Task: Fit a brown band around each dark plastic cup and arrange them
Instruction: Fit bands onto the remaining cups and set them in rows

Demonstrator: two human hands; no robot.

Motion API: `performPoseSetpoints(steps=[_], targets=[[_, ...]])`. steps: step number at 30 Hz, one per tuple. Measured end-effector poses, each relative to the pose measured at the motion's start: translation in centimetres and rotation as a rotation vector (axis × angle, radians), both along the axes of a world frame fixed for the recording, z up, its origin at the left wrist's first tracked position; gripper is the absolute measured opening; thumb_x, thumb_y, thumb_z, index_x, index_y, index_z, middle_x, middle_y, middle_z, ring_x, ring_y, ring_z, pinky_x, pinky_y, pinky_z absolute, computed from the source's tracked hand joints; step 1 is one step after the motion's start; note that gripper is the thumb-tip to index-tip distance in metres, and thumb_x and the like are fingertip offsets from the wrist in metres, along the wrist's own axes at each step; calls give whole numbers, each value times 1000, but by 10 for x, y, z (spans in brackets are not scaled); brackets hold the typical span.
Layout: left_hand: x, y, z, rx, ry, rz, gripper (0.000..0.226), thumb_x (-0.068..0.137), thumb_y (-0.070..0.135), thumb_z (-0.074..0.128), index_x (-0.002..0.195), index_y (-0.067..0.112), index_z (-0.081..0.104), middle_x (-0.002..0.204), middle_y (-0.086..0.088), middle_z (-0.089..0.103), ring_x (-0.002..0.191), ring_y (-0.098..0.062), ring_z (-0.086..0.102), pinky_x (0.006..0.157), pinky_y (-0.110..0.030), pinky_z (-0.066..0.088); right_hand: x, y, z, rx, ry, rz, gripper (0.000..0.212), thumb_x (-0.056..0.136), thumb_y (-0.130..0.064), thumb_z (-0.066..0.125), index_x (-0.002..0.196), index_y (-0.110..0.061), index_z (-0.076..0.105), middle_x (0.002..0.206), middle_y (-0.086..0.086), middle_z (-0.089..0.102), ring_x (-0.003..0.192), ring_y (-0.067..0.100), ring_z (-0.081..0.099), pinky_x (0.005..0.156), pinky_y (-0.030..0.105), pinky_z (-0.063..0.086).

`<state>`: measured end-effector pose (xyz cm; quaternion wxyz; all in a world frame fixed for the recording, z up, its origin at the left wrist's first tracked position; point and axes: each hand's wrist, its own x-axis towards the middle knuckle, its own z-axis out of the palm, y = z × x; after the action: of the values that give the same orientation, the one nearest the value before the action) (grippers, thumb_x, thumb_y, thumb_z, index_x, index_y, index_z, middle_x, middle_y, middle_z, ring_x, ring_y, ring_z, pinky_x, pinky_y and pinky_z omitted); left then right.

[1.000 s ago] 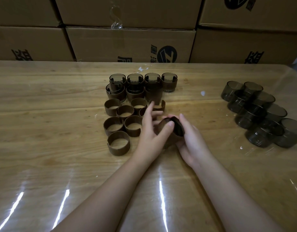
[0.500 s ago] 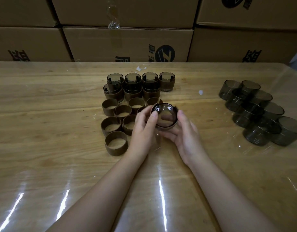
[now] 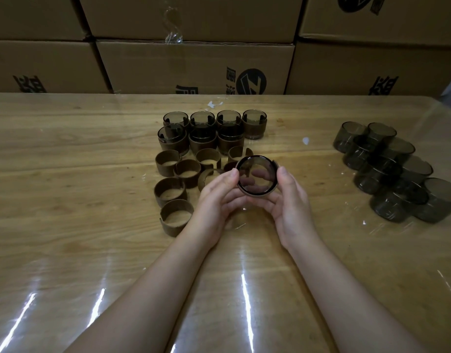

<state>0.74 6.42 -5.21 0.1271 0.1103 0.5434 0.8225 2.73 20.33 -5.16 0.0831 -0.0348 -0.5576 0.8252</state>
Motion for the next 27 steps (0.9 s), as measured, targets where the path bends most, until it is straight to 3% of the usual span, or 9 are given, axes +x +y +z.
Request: performPoseSetpoints(steps=[4,10,14,16,22,27], targets=[[-1,-2,-2,33,-33,-2,46,88,39,58,123,9,63,123,-15,66,117,-28,62,99,-37,51,0,0,0,2,6,29,57,93,-43,52,134,-2,50,118,16,67,104,33,67,85,46,56],[-3,-2,-1,206,-136,-45,39,79,32,67,112,10,69,121,-15,67,117,-28,62,94,-33,53,-2,0,0,-107,-24,124,62,89,-40,49,142,-8,43,128,16,62,112,33,64,93,46,52],[-5,-2,-4,258,-165,-102,40,74,32,73,109,12,73,120,-14,67,116,-26,62,94,-33,52,-2,0,2,-275,-59,234,63,92,-39,47,146,-8,37,139,16,54,113,25,61,82,32,53],[-6,-2,-5,284,-173,-133,44,70,32,80,109,12,73,118,-13,68,113,-25,63,93,-33,53,-3,0,1,-340,-63,274,64,92,-38,47,146,-7,35,134,14,57,106,20,62,76,27,53],[-5,-3,-4,323,-154,-208,50,65,35,87,105,9,74,108,-12,72,101,-21,69,81,-32,56,-4,3,0,-440,-87,339,66,89,-33,49,148,-9,33,133,15,55,101,20,60,65,24,48],[-3,-4,-2,325,-125,-239,45,70,33,84,107,10,74,106,-11,72,100,-20,69,81,-32,56,-3,3,3,-449,-70,333,54,87,-32,48,140,-21,44,113,5,65,91,13,55,59,21,33]])
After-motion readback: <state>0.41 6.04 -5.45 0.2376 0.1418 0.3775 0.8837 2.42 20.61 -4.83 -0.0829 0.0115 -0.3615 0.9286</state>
